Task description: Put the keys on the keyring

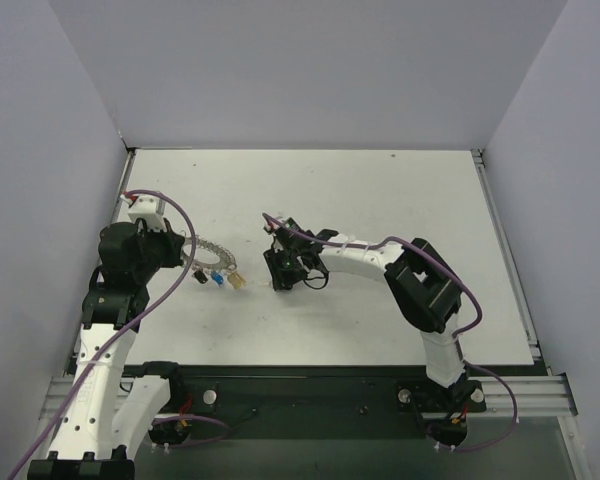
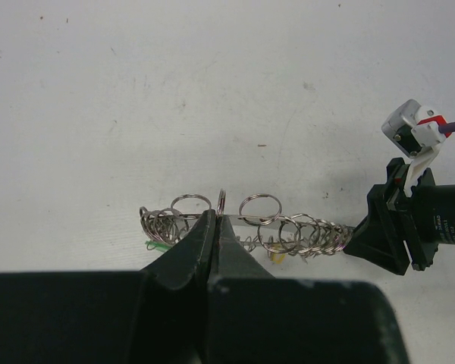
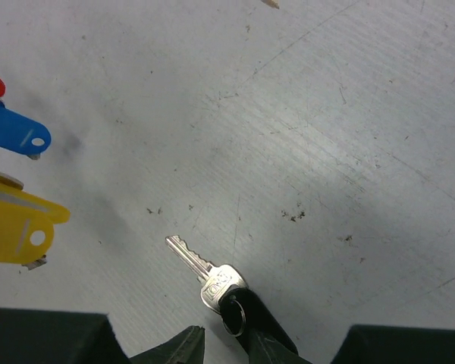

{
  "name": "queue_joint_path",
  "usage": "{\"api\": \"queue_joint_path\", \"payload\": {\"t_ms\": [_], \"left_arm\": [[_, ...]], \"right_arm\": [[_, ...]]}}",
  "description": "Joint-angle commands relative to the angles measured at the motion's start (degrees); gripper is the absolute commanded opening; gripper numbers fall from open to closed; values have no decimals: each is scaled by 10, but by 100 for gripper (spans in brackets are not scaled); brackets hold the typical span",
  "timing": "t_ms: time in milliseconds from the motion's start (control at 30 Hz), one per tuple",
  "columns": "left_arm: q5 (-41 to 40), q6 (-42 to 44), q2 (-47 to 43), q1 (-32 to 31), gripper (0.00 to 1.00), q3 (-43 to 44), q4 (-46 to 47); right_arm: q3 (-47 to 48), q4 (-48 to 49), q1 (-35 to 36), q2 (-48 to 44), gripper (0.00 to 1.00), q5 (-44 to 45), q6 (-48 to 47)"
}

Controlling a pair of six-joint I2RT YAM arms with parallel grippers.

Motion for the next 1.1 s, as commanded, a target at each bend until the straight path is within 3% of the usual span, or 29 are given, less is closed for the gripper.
{"api": "queue_joint_path", "payload": {"t_ms": [0,767,1067], "left_arm": [[8,2,-10,3,0,2,51],[11,2,-15,4,0,0,54],[14,2,-16,4,0,-2,57]], "right_arm": [[31,-14,7,6,30,-3,2],[29,-19,11,-1,34,50,-5],[-16,30,18,-43,35,55,5]]}}
